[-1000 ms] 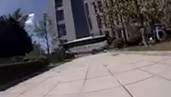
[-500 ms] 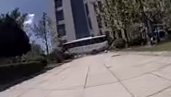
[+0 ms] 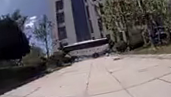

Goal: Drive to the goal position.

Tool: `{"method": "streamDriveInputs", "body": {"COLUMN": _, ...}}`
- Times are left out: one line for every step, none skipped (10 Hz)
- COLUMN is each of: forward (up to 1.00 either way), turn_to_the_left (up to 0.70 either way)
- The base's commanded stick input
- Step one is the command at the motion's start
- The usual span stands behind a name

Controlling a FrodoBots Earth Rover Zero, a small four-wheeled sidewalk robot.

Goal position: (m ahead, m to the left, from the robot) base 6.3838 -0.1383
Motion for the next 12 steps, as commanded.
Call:
{"method": "streamDriveInputs", "body": {"forward": 1.00, "turn_to_the_left": 0.00}}
{"method": "streamDriveInputs", "body": {"forward": 1.00, "turn_to_the_left": 0.00}}
{"method": "streamDriveInputs", "body": {"forward": 1.00, "turn_to_the_left": 0.00}}
{"method": "streamDriveInputs", "body": {"forward": 1.00, "turn_to_the_left": 0.00}}
{"method": "streamDriveInputs", "body": {"forward": 1.00, "turn_to_the_left": 0.00}}
{"method": "streamDriveInputs", "body": {"forward": 1.00, "turn_to_the_left": 0.00}}
{"method": "streamDriveInputs", "body": {"forward": 1.00, "turn_to_the_left": 0.00}}
{"method": "streamDriveInputs", "body": {"forward": 1.00, "turn_to_the_left": 0.00}}
{"method": "streamDriveInputs", "body": {"forward": 1.00, "turn_to_the_left": 0.00}}
{"method": "streamDriveInputs", "body": {"forward": 1.00, "turn_to_the_left": 0.00}}
{"method": "streamDriveInputs", "body": {"forward": 1.00, "turn_to_the_left": 0.00}}
{"method": "streamDriveInputs", "body": {"forward": 1.00, "turn_to_the_left": 0.00}}
